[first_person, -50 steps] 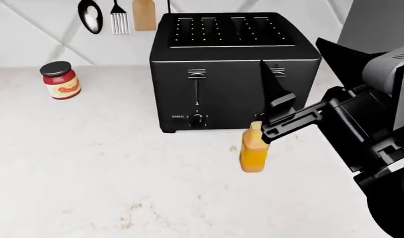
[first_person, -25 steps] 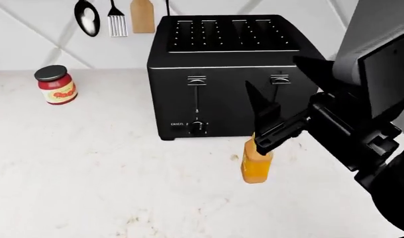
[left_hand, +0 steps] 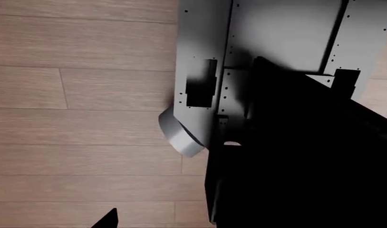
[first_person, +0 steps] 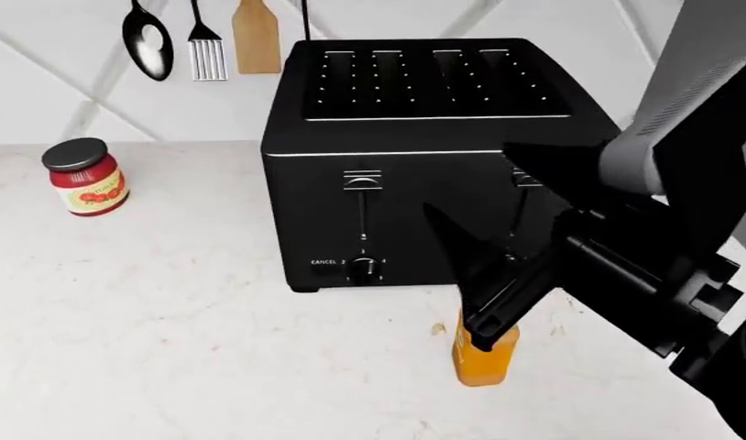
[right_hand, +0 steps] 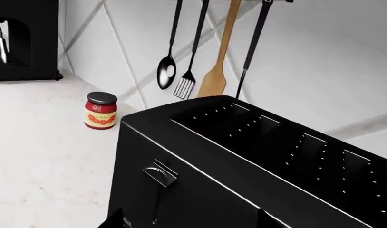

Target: Pick the honey bottle and bar from the counter and place them in the cabinets closest to them.

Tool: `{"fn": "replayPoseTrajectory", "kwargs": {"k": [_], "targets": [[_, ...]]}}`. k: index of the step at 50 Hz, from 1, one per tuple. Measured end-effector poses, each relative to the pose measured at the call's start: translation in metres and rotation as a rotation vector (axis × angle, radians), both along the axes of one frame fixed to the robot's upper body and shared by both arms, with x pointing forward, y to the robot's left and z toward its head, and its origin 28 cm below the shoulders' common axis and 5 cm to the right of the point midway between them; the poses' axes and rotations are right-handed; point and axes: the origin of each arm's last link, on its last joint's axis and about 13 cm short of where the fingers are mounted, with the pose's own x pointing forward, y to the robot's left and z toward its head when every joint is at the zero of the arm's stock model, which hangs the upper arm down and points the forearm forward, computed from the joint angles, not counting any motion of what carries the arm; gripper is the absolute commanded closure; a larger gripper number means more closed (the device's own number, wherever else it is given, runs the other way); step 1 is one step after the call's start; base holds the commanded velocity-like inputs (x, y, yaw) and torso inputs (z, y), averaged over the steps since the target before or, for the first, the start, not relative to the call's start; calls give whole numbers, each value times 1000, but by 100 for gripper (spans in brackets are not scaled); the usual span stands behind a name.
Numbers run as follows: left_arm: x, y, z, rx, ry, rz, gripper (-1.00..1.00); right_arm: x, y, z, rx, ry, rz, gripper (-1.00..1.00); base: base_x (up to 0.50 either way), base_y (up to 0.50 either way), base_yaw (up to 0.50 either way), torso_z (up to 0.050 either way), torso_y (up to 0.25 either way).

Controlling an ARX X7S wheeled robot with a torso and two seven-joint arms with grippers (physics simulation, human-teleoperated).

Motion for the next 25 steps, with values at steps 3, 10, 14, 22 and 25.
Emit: {"fn": "replayPoseTrajectory", "kwargs": {"k": [3, 10, 14, 22, 25], "targets": [[0, 0, 0, 1, -1, -1, -100, 0, -2, -9, -6, 33, -6, -100, 0, 0, 0, 0, 0], [0, 0, 0, 11, -28, 11, -100, -2, -9, -35, 2, 119, -37, -100, 0, 0, 0, 0, 0], [0, 0, 0, 23, -65, 27, -100, -4, -12, -47, 14, 155, -51, -100, 0, 0, 0, 0, 0], [1, 0, 0, 42, -102, 30, -100, -8, -16, -66, 35, 207, -68, -100, 0, 0, 0, 0, 0], [1, 0, 0, 44, -107, 28, -100, -9, -17, -71, 42, 220, -71, -100, 0, 0, 0, 0, 0]]}}
